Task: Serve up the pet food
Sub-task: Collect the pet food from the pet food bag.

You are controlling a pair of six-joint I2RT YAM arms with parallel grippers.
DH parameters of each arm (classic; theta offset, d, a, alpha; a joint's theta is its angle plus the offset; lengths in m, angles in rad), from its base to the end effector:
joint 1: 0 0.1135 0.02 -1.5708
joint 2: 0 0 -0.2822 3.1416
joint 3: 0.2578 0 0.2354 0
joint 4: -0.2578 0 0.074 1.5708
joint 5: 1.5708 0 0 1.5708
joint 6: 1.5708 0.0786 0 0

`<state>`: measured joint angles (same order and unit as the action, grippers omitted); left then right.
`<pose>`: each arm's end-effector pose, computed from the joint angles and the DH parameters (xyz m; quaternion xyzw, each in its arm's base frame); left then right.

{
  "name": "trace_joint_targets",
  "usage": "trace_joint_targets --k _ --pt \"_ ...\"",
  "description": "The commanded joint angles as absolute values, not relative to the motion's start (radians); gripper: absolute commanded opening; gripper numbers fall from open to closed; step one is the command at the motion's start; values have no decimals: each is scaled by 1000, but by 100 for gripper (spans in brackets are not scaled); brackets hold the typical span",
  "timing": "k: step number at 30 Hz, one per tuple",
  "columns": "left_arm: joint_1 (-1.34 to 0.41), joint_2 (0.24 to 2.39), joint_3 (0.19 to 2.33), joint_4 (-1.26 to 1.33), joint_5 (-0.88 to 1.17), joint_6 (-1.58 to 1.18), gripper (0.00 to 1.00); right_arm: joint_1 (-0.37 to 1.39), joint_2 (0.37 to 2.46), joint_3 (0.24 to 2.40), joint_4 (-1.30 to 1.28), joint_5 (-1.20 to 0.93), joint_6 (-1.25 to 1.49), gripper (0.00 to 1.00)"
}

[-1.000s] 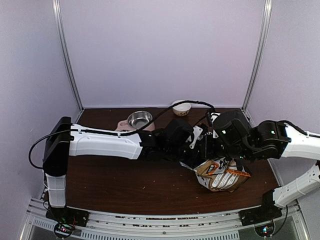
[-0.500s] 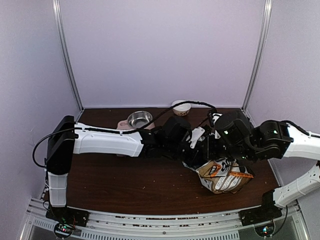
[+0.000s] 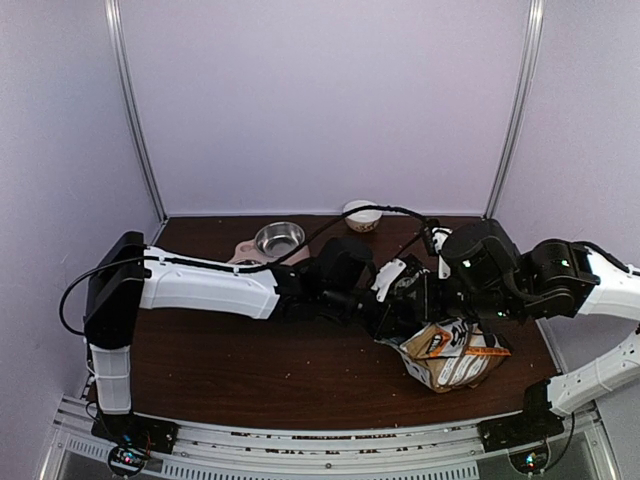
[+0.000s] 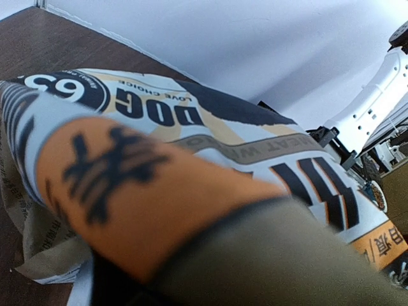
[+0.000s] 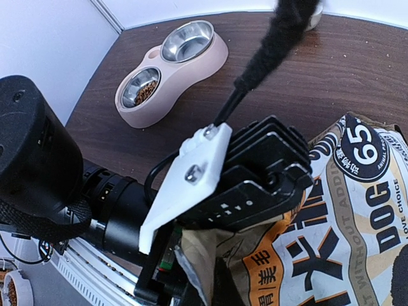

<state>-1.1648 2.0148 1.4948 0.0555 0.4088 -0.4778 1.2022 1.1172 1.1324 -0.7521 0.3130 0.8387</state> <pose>0.1685 -0.4710 0.2419 0.3810 0.7486 -0.4942 0.2240 0.1066 0.2088 0.3307 -0.1012 0.8997 0.2664 0.3307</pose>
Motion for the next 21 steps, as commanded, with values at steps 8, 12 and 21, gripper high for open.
trace_joint_targets --k 8,12,21 --pt "-1199 1896 1372 151 497 -589 0 1203 1078 1140 -630 322 854 0" --pt "-1191 1857 1316 178 493 -672 0 1201 1078 1140 -630 323 853 0" --pt "-1137 1772 1191 280 495 -924 0 1195 1080 1138 -630 319 853 0"
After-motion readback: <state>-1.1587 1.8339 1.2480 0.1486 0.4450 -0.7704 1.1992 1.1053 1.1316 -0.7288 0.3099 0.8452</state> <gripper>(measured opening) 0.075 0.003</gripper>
